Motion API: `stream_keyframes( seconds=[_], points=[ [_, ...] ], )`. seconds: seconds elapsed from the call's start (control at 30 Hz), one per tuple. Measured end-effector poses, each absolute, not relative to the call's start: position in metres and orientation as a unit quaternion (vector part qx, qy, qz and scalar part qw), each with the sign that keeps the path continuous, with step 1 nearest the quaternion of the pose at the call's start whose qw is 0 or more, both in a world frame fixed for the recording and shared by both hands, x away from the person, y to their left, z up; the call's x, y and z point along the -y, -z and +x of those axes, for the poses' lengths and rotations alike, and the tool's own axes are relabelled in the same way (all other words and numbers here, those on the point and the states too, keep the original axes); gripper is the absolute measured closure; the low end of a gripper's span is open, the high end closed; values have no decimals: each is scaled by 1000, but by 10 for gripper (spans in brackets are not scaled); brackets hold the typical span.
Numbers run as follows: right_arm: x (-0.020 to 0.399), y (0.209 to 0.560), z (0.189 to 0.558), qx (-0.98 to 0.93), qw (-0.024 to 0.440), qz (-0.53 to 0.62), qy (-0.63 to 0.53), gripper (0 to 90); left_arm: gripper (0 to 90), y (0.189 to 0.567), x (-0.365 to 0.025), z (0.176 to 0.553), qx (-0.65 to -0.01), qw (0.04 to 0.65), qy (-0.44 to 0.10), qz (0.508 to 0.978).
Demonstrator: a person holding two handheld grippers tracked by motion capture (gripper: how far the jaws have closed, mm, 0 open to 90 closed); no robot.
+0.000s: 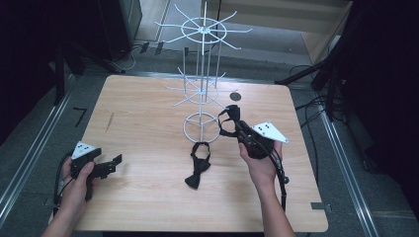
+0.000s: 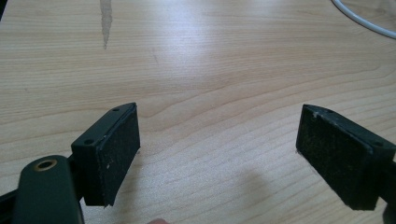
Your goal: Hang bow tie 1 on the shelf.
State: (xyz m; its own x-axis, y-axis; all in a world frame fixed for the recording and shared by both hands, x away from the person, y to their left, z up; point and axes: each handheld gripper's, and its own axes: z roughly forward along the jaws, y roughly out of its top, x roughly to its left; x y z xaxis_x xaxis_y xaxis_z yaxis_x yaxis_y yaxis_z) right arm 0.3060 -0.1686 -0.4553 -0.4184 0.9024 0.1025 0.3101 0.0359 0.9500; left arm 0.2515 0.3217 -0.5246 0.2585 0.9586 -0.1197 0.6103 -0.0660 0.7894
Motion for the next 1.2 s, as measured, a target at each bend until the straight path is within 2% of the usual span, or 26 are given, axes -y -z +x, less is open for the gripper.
stream_keyframes(
  seconds=[1.2],
  points=[
    [182, 430, 293, -618, 307, 454, -564, 782, 143, 524, -321, 252, -563, 381, -229, 697]
  ],
)
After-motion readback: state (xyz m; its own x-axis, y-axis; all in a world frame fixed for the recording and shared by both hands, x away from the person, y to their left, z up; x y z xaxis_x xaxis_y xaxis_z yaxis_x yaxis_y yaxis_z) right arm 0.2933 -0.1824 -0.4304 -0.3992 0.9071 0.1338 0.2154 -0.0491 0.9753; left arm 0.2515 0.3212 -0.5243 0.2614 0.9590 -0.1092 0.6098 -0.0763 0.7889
